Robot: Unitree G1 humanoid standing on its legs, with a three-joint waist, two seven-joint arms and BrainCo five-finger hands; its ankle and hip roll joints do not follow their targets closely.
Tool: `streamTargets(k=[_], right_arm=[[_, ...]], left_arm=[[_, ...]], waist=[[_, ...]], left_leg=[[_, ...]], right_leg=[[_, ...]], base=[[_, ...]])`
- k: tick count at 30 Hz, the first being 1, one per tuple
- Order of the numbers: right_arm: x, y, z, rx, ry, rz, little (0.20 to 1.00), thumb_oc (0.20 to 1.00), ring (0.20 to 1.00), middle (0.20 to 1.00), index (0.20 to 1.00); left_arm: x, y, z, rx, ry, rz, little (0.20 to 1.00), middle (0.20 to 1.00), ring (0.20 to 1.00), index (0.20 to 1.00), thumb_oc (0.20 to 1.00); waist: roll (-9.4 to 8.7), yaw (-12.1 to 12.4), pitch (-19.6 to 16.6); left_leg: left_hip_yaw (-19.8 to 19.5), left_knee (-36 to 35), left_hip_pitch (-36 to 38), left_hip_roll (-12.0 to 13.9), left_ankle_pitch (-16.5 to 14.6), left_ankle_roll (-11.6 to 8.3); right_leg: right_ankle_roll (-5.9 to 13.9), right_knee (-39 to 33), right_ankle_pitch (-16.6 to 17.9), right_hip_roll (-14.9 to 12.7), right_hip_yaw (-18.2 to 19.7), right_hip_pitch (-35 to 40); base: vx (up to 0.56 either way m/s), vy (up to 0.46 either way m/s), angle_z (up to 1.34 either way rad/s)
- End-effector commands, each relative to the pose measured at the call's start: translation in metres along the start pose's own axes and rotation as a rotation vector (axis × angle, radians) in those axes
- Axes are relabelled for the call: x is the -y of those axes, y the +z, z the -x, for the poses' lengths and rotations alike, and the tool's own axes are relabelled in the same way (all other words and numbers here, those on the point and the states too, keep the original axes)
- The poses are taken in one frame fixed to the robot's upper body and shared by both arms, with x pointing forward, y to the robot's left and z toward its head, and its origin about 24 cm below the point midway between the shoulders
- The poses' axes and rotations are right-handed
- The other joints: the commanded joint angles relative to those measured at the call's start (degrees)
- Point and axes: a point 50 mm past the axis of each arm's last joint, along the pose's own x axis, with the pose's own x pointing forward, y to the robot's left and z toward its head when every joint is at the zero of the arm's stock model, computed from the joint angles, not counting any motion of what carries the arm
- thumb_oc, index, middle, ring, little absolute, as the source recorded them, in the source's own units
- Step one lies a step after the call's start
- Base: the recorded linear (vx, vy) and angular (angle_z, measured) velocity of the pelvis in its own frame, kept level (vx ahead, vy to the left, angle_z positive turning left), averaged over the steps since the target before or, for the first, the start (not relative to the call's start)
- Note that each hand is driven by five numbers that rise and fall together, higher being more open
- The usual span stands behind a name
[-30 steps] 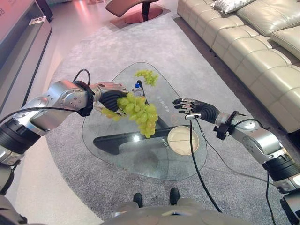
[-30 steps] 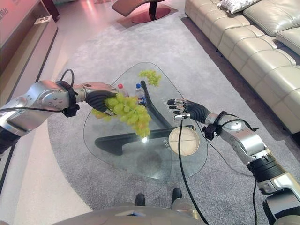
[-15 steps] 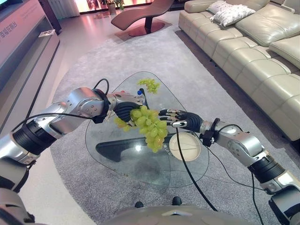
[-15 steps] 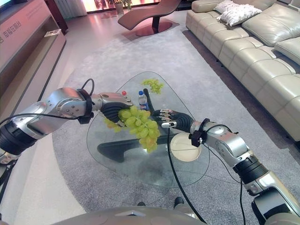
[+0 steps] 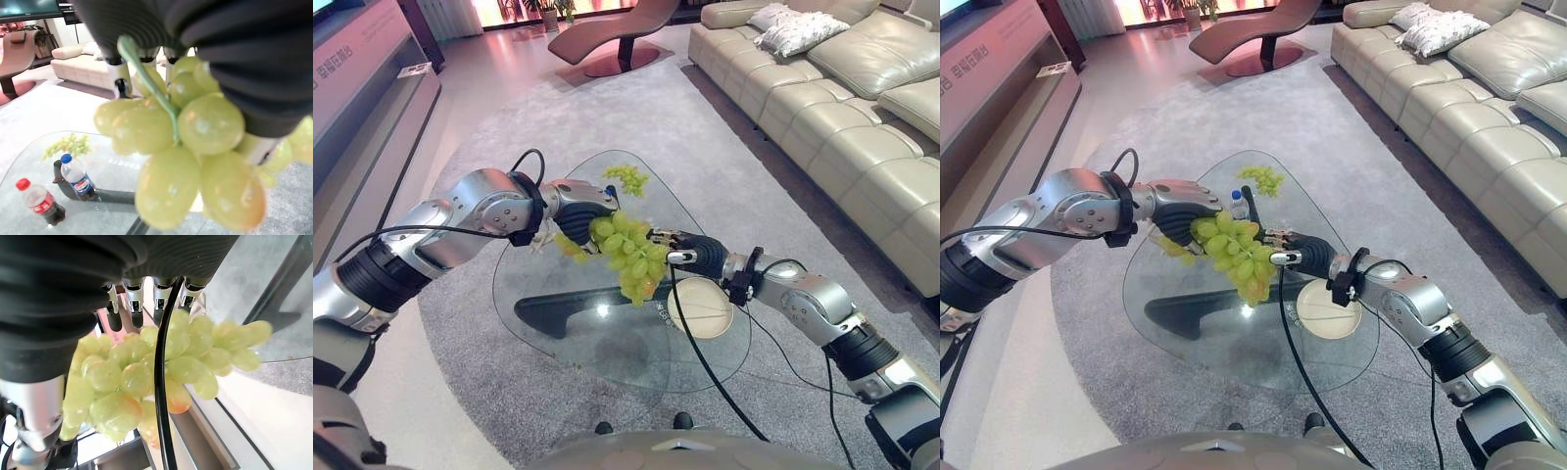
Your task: Pick up fruits into the plate
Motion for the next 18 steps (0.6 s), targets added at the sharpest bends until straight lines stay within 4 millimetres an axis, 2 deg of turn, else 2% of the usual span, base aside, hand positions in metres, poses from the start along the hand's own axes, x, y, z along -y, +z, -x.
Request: streamTargets(k=[1, 9, 12, 18], right_arm=[[-0.020, 0.031, -0.011, 0.117, 0.132, 0.055, 1.000, 1.000, 1.000, 1.000, 1.000], [-0.025, 0.039, -0.014, 0.128, 0.151, 0.096, 1.000, 1.000, 1.000, 1.000, 1.000], [-0.027, 0.043, -0.016, 0.143, 0.146, 0.150, 1.000, 1.000, 1.000, 1.000, 1.000], [-0.033, 0.065, -0.014, 0.228, 0.110, 0.352, 1.000, 1.000, 1.000, 1.000, 1.000]], left_arm=[[-0.035, -0.002, 0.007, -0.013, 0.087, -0.032, 0.200, 0.200, 0.200, 0.200, 0.200], [-0.038, -0.003, 0.008, -0.003, 0.092, 0.002, 0.200, 0.200, 0.200, 0.200, 0.200], [-0.039, -0.003, 0.008, 0.000, 0.099, 0.017, 0.200, 0.200, 0.200, 0.200, 0.200], [-0.040, -0.003, 0.008, -0.006, 0.116, 0.042, 0.200, 0.200, 0.200, 0.200, 0.200]], waist=[[-2.34, 1.13, -2.63], [-2.25, 1.12, -2.68], [-2.23, 1.17, -2.64], [-2.15, 0.98, -2.55]], left_leg=[[3.27, 1.86, -0.35, -3.18, -5.57, 1.41], [2.93, 1.89, -0.21, -3.30, -5.62, 1.55], [2.92, 1.94, -0.28, -3.32, -5.63, 1.60], [2.81, 1.93, -0.22, -3.41, -5.71, 1.80]], right_leg=[[4.39, 0.65, -2.57, -2.08, -2.71, 1.67], [4.30, 0.72, -2.65, -1.94, -2.09, 1.73], [4.26, 0.69, -2.68, -1.92, -1.92, 1.74], [4.19, 0.73, -2.72, -1.75, -1.15, 1.63]], base=[[0.00, 0.000, 0.00], [0.00, 0.000, 0.00], [0.00, 0.000, 0.00], [0.00, 0.000, 0.00]])
